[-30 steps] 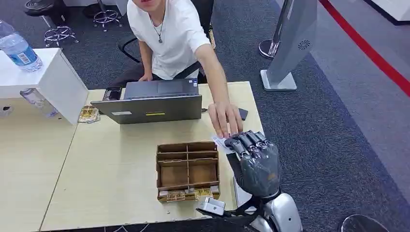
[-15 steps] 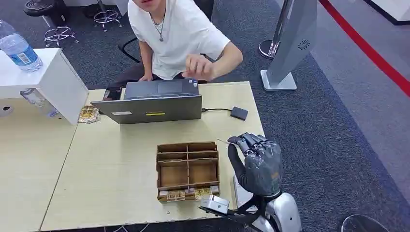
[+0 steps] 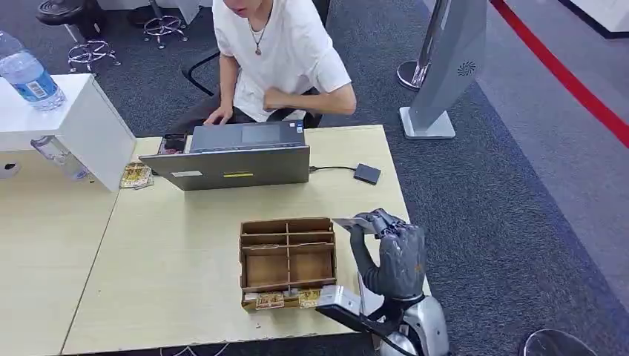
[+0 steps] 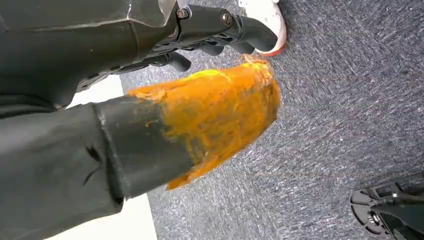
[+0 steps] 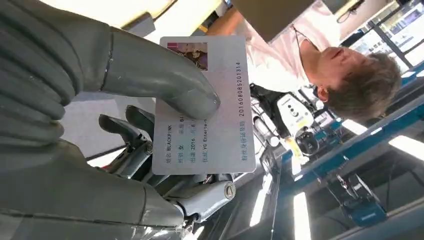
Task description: Pass the card to the sensor for recognition and then transmit it.
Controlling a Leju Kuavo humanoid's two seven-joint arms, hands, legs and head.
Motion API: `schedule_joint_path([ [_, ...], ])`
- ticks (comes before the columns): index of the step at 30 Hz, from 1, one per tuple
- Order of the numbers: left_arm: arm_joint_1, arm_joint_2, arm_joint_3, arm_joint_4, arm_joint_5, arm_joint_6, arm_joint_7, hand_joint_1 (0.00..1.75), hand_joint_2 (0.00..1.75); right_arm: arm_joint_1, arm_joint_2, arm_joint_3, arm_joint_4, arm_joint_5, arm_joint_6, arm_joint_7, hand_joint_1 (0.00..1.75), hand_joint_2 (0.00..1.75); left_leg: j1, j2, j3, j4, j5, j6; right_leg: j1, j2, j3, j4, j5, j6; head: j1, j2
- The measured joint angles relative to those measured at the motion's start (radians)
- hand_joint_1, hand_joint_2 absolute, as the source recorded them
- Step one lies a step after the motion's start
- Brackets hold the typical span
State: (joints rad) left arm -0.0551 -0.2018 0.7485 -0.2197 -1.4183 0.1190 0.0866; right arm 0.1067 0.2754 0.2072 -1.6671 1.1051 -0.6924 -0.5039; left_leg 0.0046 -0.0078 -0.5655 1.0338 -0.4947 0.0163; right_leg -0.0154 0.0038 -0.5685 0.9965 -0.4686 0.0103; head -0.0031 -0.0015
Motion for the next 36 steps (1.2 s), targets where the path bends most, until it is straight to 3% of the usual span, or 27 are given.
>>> schedule_joint_path([
  [12,0.000,0.000,0.001,0.000,0.000,0.001,0.000,0.00,0.00,0.000,0.000,0.000,0.026,-0.020,0.000,0.021,1.75,1.75,0.000,0.000,0.000,0.000,0.000,0.000,0.000,0.000,0.000,0.000,0.000,0.000,0.000,0.000],
  [22,0.000,0.001,0.025,0.000,0.000,0.012,0.009,0.00,0.00,0.025,-0.010,-0.008,0.123,-0.197,0.000,0.080,1.75,1.75,0.000,0.000,0.000,0.000,0.000,0.000,0.000,0.000,0.000,0.000,0.000,0.000,0.000,0.000],
  [36,0.000,0.008,0.050,0.000,0.005,0.027,0.013,0.00,0.00,0.055,-0.052,-0.015,0.198,-0.417,0.000,0.116,1.75,1.75,0.000,0.000,0.000,0.000,0.000,0.000,0.000,0.000,0.000,0.000,0.000,0.000,0.000,0.000],
])
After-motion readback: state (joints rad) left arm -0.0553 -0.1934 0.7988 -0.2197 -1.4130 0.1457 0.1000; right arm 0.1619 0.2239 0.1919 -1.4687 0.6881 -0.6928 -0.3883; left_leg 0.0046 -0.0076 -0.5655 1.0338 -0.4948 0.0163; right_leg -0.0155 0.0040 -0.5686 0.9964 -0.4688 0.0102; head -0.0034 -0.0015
